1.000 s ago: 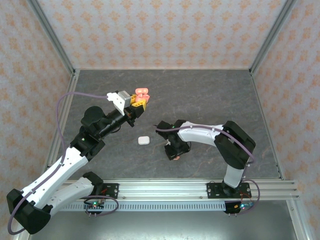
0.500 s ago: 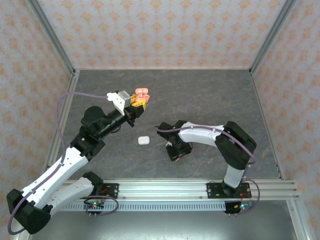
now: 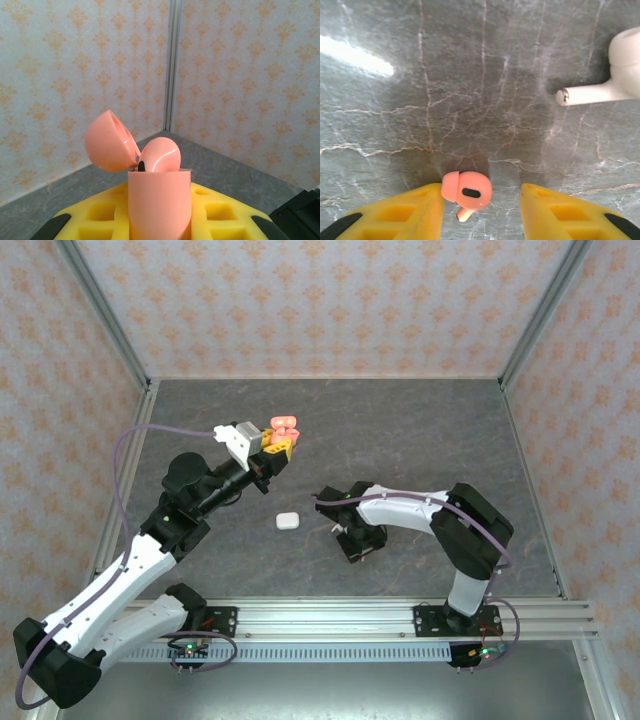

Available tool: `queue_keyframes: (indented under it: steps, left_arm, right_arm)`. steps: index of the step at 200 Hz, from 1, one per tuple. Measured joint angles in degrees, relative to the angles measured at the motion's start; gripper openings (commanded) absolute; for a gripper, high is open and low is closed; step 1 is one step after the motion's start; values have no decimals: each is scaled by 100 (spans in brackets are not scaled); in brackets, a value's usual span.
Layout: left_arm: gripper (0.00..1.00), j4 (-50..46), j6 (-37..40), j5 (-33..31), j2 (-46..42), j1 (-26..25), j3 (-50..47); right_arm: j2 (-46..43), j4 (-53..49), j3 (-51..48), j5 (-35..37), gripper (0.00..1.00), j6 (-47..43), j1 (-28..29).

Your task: Insert the wireless bluetooth earbuds into the charging case

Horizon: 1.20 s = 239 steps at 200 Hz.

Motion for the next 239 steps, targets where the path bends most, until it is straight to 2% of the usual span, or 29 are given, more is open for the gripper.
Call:
queue_keyframes:
  steps: [55,136,154,195,239]
  left_arm:
    - [0,0,0,-2,0,0,0]
    - [0,-94,2,-22,-170,0,0]
    - [0,-127,2,-24,-190,0,0]
    - [0,-195,2,-44,-212,0,0]
    - [0,-212,2,-46,-216,0,0]
  right_arm:
    - [-352,87,-35,-177,47,-9,0]
    - [-83,247,31,-76,44,0,0]
    - [-4,315,31,-79,42,0,0]
    - [37,389,46,-107,28,-4,2]
    - [37,391,48,-146,23,0,0]
